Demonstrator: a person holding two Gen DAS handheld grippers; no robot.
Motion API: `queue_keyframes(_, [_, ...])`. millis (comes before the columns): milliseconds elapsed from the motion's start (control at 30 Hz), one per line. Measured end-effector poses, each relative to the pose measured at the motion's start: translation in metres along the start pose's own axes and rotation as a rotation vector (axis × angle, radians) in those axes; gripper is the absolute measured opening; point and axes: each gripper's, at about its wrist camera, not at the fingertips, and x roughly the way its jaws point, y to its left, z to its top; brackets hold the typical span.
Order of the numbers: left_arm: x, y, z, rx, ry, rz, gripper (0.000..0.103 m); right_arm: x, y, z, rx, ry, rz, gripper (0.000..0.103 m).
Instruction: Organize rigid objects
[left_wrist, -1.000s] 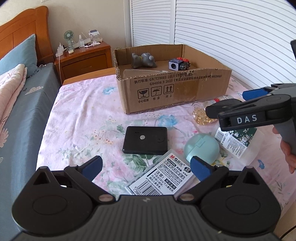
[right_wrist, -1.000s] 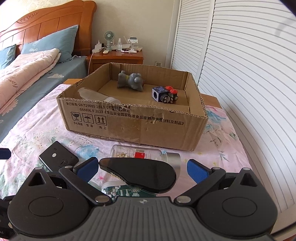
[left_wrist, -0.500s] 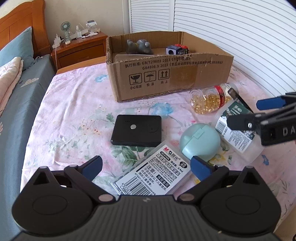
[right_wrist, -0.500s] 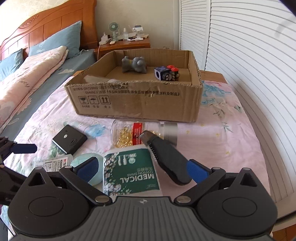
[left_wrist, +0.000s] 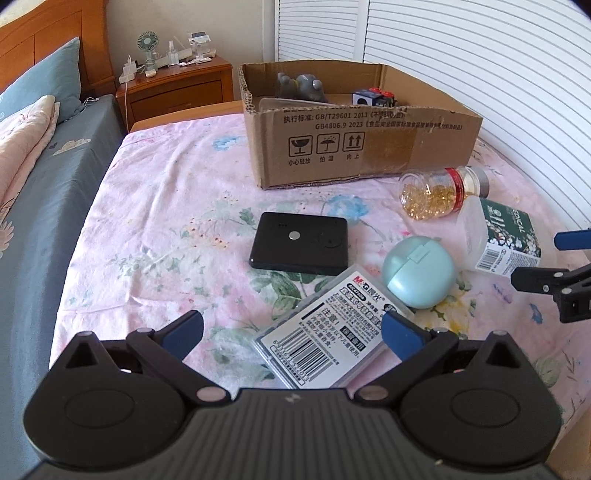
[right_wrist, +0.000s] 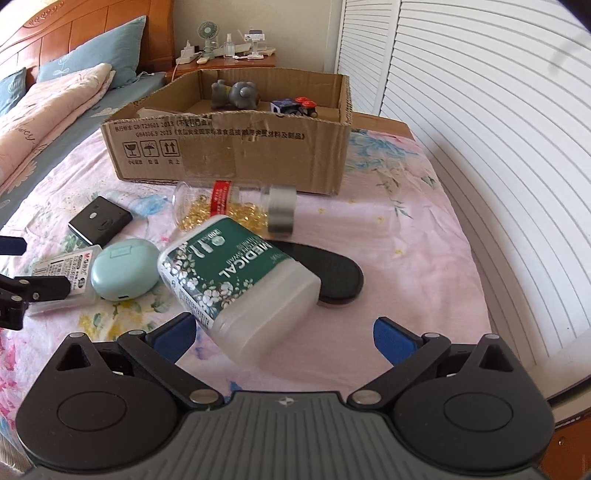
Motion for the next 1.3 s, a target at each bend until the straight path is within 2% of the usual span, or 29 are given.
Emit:
queue_keyframes(233, [0.011,-0.020,0.006,0.051,-0.001,-0.042,0.102,0.008,-0.005,-0.012,0.020,0.030,-0.029,0.103])
queue_keyframes(367, [0.018,-0.025,0.004,0.058,0.005,-0.024,0.102,0.008,-0.003,-0.012,0.031,0.027,-0.013,0.103])
queue_keyframes(500, [0.011,-0.012,-0.003,0.044,0.016,-0.011,0.103,0.008,-0.003,-0.014,0.028,0.016,-0.007,0.103])
queue_keyframes(767, [-0.008,0.025,-0.025,-0.043,0.018,0.086,0.102,0.006,-0.003,-0.020,0.030,-0.025,-0.008,0.103])
queue_keyframes(833, [-0.013,0.025,-0.028,-0.042,-0.016,0.104,0.102,0.006,-0.003,-0.021,0.028,-0.031,-0.008,0.103])
queue_keyframes(967, [-0.033,0.024,-0.029,-0.020,-0.145,0.101,0.102,0.006,-0.003,-0.021,0.029,-0.032,-0.007,0.103])
queue_keyframes(1000, [-0.035,0.024,-0.027,-0.022,-0.143,0.102,0.102,0.006,-0.003,-0.021,0.028,-0.032,-0.008,0.103])
queue_keyframes(1133, [-0.026,0.032,-0.028,-0.094,0.012,0.130,0.102,0.006,-0.003,-0.021,0.025,-0.031,-0.004,0.103])
queue_keyframes(1200, [-0.022,0.038,-0.033,-0.155,0.088,0.089,0.102,0.006,-0.003,-0.022,0.023,-0.035,-0.002,0.103])
queue_keyframes(1300, [-0.022,0.038,-0.034,-0.184,0.085,0.024,0.102,0.006,-0.003,-0.023,0.018,-0.042,0.003,0.103])
